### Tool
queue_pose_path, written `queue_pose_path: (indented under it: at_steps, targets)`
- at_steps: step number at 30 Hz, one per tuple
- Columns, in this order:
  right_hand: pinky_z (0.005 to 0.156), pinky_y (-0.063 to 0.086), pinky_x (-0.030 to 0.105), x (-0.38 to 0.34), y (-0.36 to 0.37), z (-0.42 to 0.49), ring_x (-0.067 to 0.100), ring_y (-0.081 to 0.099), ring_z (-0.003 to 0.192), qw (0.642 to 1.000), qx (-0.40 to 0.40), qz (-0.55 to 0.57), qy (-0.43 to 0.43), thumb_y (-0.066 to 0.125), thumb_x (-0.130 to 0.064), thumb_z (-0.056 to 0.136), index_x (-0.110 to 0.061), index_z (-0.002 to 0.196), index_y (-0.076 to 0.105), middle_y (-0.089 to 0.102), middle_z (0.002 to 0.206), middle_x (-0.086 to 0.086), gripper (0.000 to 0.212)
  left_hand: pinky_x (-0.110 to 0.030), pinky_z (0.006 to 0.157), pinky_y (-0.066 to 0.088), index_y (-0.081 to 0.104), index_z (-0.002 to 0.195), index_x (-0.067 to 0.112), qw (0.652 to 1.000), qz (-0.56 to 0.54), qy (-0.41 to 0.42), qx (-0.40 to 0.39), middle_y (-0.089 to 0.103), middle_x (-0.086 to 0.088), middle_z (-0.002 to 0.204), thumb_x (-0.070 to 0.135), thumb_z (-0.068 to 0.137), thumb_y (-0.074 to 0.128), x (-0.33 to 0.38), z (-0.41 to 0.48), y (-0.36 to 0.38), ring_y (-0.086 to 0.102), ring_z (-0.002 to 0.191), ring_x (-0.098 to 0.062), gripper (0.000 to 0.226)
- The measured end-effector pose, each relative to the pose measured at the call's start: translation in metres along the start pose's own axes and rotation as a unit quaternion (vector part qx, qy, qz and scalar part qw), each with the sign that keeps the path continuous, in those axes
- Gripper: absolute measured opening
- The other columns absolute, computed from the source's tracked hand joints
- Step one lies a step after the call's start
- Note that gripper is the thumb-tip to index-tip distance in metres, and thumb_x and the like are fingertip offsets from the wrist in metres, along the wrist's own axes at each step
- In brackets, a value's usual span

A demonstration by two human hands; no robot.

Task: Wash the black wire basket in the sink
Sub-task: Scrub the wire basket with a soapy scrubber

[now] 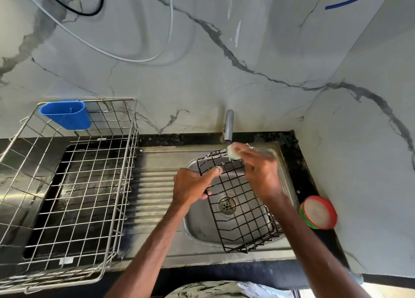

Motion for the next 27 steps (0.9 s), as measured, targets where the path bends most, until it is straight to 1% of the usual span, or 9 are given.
queue_pose_path:
  at_steps: [2, 5, 7, 10, 15, 18, 21, 24, 27]
  targets:
    - [0.046, 0.053, 0.014, 0.02, -0.012, 0.002, 0.018, 0.076, 0.069, 0.997, 0.034, -0.018, 0.066, 0.055, 0.025, 0.082, -0.003, 0.109, 0.075, 0.073, 0.117, 0.01, 0.043, -0.04, 0.058, 0.065, 0.074, 0.078, -0.011, 1.0, 0.006, 0.011, -0.004, 0.076, -0.015, 0.068, 0.051, 0.074, 0.088, 0.003, -0.001, 0.001, 0.076, 0.055, -0.02, 0.063]
    - [0.055, 0.048, 0.001, 0.0, 0.0, 0.001, 0.014, 0.077, 0.079, 0.999, 0.025, -0.018, 0.032, 0.051, 0.027, 0.08, -0.002, 0.111, 0.074, 0.072, 0.118, 0.011, 0.048, -0.031, 0.05, 0.062, 0.074, 0.076, -0.009, 1.0, 0.018, 0.021, -0.011, 0.075, -0.019, 0.068, 0.048, 0.077, 0.087, 0.006, -0.001, 0.006, 0.075, 0.054, -0.02, 0.059]
    - [0.066, 0.053, 0.003, -0.029, 0.02, -0.006, 0.018, 0.074, 0.102, 0.999, -0.03, 0.009, -0.034, 0.045, 0.028, 0.079, -0.002, 0.113, 0.074, 0.071, 0.122, 0.012, 0.053, -0.037, 0.054, 0.064, 0.073, 0.079, -0.012, 1.0, 0.022, 0.018, -0.009, 0.075, -0.019, 0.068, 0.046, 0.081, 0.085, 0.006, 0.001, 0.007, 0.074, 0.052, -0.018, 0.059]
    - [0.079, 0.061, 0.022, -0.036, 0.029, -0.011, 0.015, 0.066, 0.12, 0.992, -0.072, 0.092, -0.039, 0.046, 0.029, 0.077, -0.004, 0.118, 0.072, 0.069, 0.127, 0.008, 0.059, -0.05, 0.067, 0.066, 0.072, 0.084, -0.015, 1.0, 0.014, 0.008, -0.008, 0.076, -0.018, 0.07, 0.046, 0.083, 0.082, 0.002, 0.002, 0.003, 0.075, 0.054, -0.018, 0.062]
    - [0.079, 0.061, 0.022, -0.02, 0.02, -0.008, 0.014, 0.069, 0.114, 0.992, -0.085, 0.071, -0.057, 0.051, 0.029, 0.077, -0.005, 0.118, 0.072, 0.07, 0.124, 0.008, 0.057, -0.058, 0.074, 0.064, 0.071, 0.083, -0.016, 1.0, 0.027, 0.009, -0.01, 0.074, -0.028, 0.076, 0.055, 0.073, 0.086, -0.003, 0.006, -0.002, 0.075, 0.055, -0.019, 0.072]
    - [0.059, 0.059, 0.016, 0.02, 0.001, -0.012, 0.016, 0.074, 0.101, 1.0, -0.02, 0.003, 0.011, 0.046, 0.023, 0.082, -0.004, 0.111, 0.075, 0.073, 0.118, 0.01, 0.048, -0.044, 0.063, 0.066, 0.074, 0.083, -0.014, 1.0, 0.003, 0.003, -0.003, 0.075, -0.026, 0.076, 0.053, 0.072, 0.088, -0.004, 0.009, -0.005, 0.076, 0.057, -0.02, 0.07]
    - [0.073, 0.054, 0.006, 0.042, -0.006, -0.019, 0.017, 0.074, 0.1, 0.996, 0.005, -0.024, 0.091, 0.052, 0.027, 0.079, 0.001, 0.11, 0.075, 0.073, 0.116, 0.014, 0.047, -0.031, 0.053, 0.063, 0.075, 0.084, -0.012, 1.0, -0.018, -0.004, 0.004, 0.076, -0.021, 0.073, 0.048, 0.076, 0.088, -0.005, 0.009, -0.004, 0.076, 0.058, -0.019, 0.062]
    - [0.062, 0.061, 0.021, 0.019, 0.007, -0.027, 0.017, 0.076, 0.094, 0.996, -0.013, -0.037, 0.081, 0.05, 0.028, 0.073, 0.0, 0.119, 0.07, 0.069, 0.124, 0.016, 0.058, -0.032, 0.053, 0.063, 0.075, 0.084, -0.013, 0.999, -0.032, -0.017, 0.009, 0.076, -0.023, 0.074, 0.048, 0.074, 0.089, -0.009, 0.012, 0.0, 0.077, 0.059, -0.021, 0.063]
    - [0.088, 0.058, 0.019, -0.018, 0.026, -0.042, 0.022, 0.051, 0.136, 0.995, -0.079, 0.02, 0.052, 0.047, 0.016, 0.084, -0.003, 0.135, 0.061, 0.042, 0.154, 0.016, 0.056, -0.039, 0.059, 0.066, 0.075, 0.081, -0.012, 0.998, -0.047, -0.028, 0.017, 0.075, -0.02, 0.07, 0.049, 0.075, 0.088, -0.012, 0.012, 0.001, 0.077, 0.059, -0.024, 0.063]
Point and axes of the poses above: each hand's wrist, its own z-axis towards the middle knuckle, its own y-axis out of the palm, x = y × z, the point moved 6 cm from there along z, towards the middle knuckle
